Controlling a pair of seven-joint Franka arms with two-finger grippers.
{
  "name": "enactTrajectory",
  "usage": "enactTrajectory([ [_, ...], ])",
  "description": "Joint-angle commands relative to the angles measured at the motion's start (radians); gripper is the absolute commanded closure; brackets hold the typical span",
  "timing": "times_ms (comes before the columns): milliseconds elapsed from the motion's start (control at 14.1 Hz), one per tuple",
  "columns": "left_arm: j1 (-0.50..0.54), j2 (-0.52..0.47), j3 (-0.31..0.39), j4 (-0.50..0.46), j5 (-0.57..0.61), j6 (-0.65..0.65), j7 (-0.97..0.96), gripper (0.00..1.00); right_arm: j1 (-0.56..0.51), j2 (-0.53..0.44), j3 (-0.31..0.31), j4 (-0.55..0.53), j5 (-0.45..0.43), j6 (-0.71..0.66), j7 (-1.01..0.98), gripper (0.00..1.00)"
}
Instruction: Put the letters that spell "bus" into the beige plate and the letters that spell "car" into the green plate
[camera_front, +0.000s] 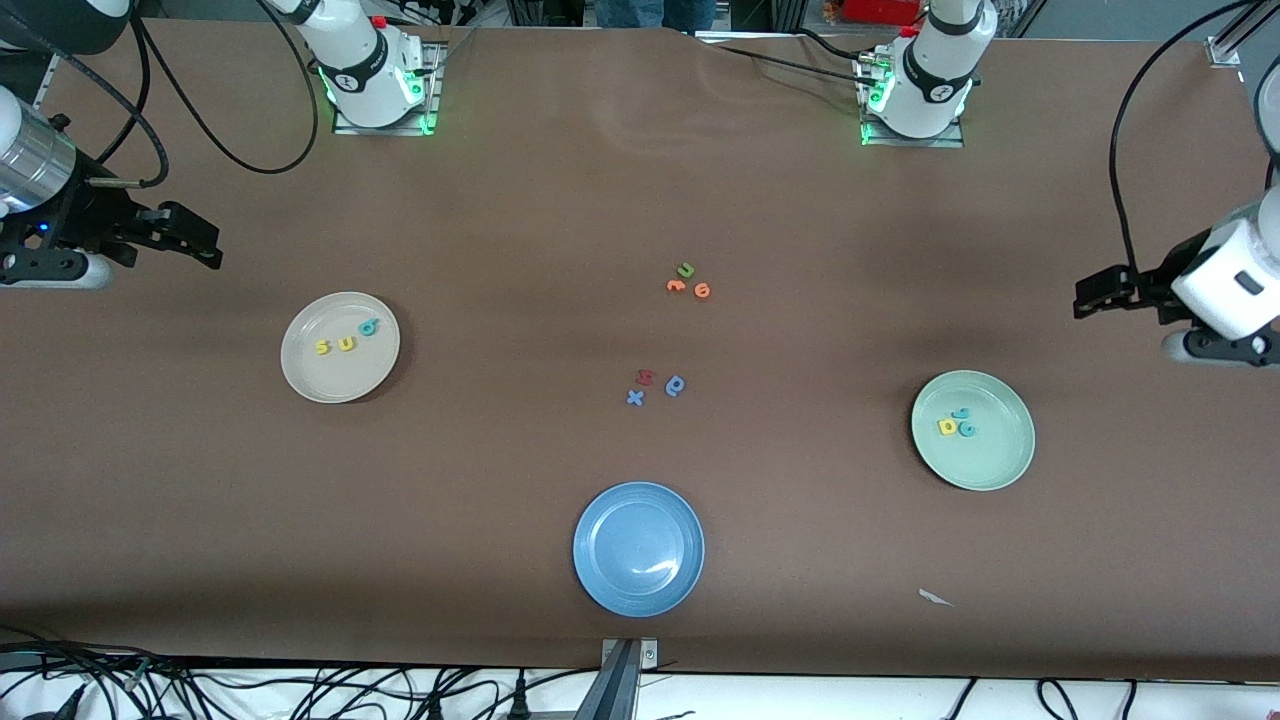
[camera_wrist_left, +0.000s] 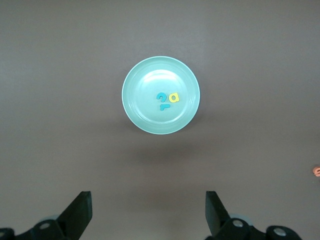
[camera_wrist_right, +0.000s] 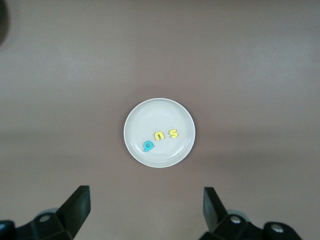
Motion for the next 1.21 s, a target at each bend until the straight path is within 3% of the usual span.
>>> enactTrajectory([
  [0, -0.007, -0.036, 0.023, -0.037, -0.029, 0.009, 0.040, 0.00, 0.002, -0.003, 0.000, -0.003, -0.013, 0.004, 0.013, 0.00],
  [1136, -0.010, -0.053, 0.015, -0.037, -0.029, 0.003, 0.044, 0.00, 0.002, 0.003, 0.000, -0.003, -0.003, 0.044, -0.009, 0.00],
])
